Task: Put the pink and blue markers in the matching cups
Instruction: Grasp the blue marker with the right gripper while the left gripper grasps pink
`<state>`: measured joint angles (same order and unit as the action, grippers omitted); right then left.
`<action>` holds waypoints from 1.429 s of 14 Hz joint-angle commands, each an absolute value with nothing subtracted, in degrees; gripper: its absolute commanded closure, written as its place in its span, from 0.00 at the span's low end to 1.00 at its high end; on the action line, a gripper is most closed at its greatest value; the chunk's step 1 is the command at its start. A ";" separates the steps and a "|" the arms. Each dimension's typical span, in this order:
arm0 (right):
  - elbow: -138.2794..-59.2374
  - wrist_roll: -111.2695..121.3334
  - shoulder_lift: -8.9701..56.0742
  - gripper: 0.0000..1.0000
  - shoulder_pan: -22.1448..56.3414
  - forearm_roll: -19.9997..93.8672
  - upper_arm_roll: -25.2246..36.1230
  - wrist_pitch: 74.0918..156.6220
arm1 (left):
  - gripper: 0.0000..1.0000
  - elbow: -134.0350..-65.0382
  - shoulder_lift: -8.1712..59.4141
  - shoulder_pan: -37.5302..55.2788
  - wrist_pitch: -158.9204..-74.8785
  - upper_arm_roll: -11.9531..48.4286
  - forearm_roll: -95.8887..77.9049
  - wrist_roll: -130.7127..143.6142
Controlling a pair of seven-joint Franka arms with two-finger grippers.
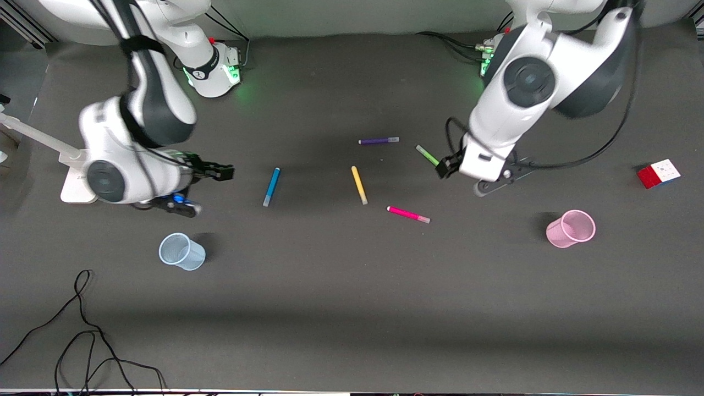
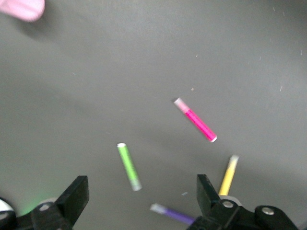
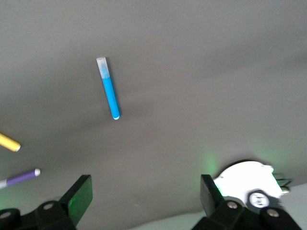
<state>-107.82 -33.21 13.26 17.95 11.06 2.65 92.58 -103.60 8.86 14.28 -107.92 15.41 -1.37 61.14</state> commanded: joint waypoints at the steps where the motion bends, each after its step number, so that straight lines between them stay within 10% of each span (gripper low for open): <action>1: -116.08 -37.09 12.48 0.00 21.96 13.35 3.08 101.13 | 0.00 -102.92 11.15 15.82 -111.87 14.77 -1.41 75.54; 14: -118.13 -37.18 28.65 0.10 27.94 20.39 3.08 120.85 | 0.00 -102.83 28.90 19.77 -130.51 14.68 9.65 108.01; 16: -118.21 -37.18 29.09 0.28 28.30 20.57 3.08 120.85 | 0.00 -102.83 32.33 21.09 -133.05 14.50 13.78 112.39; 20: -118.12 -39.46 29.53 1.00 29.78 20.57 3.16 121.29 | 0.00 -102.83 36.03 21.79 -135.70 14.50 16.61 115.40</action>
